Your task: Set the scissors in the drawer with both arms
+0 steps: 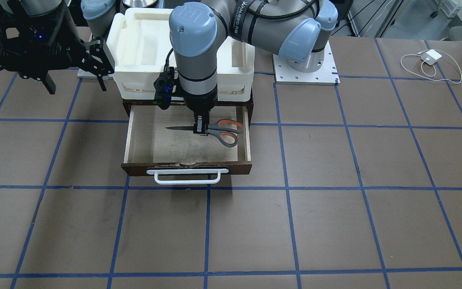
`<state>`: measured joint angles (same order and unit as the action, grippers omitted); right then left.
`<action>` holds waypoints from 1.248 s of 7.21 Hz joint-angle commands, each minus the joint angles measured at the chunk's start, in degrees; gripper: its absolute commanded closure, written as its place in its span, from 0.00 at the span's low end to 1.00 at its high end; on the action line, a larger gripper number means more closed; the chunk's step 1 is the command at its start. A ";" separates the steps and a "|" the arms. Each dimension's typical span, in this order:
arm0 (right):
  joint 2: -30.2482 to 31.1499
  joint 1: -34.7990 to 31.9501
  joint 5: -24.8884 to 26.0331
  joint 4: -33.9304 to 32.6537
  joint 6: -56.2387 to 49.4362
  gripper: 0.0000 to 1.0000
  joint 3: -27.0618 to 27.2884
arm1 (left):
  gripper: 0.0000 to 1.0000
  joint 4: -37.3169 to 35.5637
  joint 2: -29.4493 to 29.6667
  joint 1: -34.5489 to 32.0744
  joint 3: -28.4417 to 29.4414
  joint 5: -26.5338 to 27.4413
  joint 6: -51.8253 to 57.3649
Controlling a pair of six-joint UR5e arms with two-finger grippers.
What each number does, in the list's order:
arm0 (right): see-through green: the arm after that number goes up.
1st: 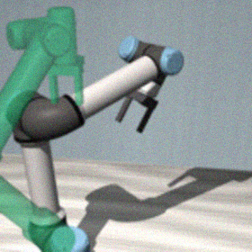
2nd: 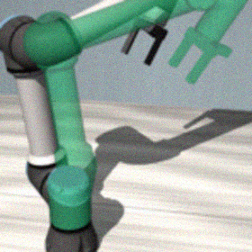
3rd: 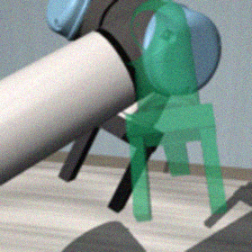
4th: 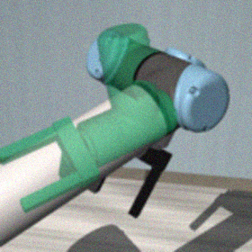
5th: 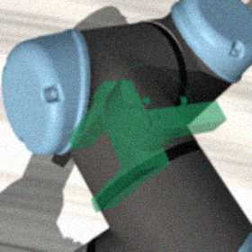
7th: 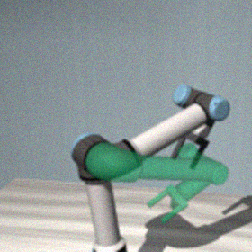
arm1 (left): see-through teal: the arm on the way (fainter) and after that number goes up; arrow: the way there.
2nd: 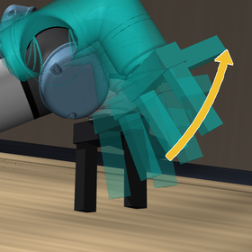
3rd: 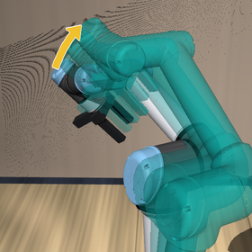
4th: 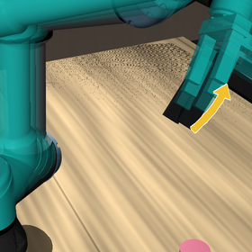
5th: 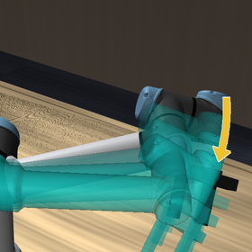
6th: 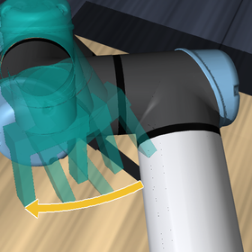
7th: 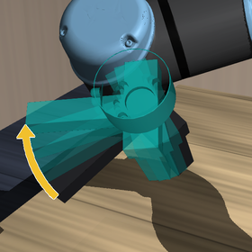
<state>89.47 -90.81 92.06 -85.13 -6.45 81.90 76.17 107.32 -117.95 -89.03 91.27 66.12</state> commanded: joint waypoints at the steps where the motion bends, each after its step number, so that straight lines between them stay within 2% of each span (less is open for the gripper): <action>1: 0.01 0.02 -0.30 0.14 3.44 0.00 0.02 | 0.91 -0.41 1.13 -0.09 -0.18 -0.22 0.07; 2: 0.01 0.20 -0.57 0.14 3.72 0.00 0.02 | 0.73 -0.76 0.96 -0.09 -0.09 -0.22 -0.72; 3: 0.01 0.55 -0.66 0.14 3.81 0.00 0.02 | 0.40 -0.76 1.04 -0.09 -0.09 -0.22 -0.73; 5: 0.01 0.73 -0.75 0.32 3.72 0.00 0.10 | 0.25 -0.76 -0.26 0.00 0.26 -0.04 -0.99; 7: 0.01 0.73 -0.75 0.32 3.72 0.00 0.37 | 0.21 -0.85 -2.46 1.39 1.05 0.14 -1.78; 9: 0.01 0.73 -0.75 0.14 3.20 0.00 0.37 | 0.21 -1.20 -5.79 3.94 2.02 0.58 -20.48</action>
<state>89.47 -90.09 91.32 -84.89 -2.96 82.21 75.17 103.61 -115.42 -87.55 91.72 56.40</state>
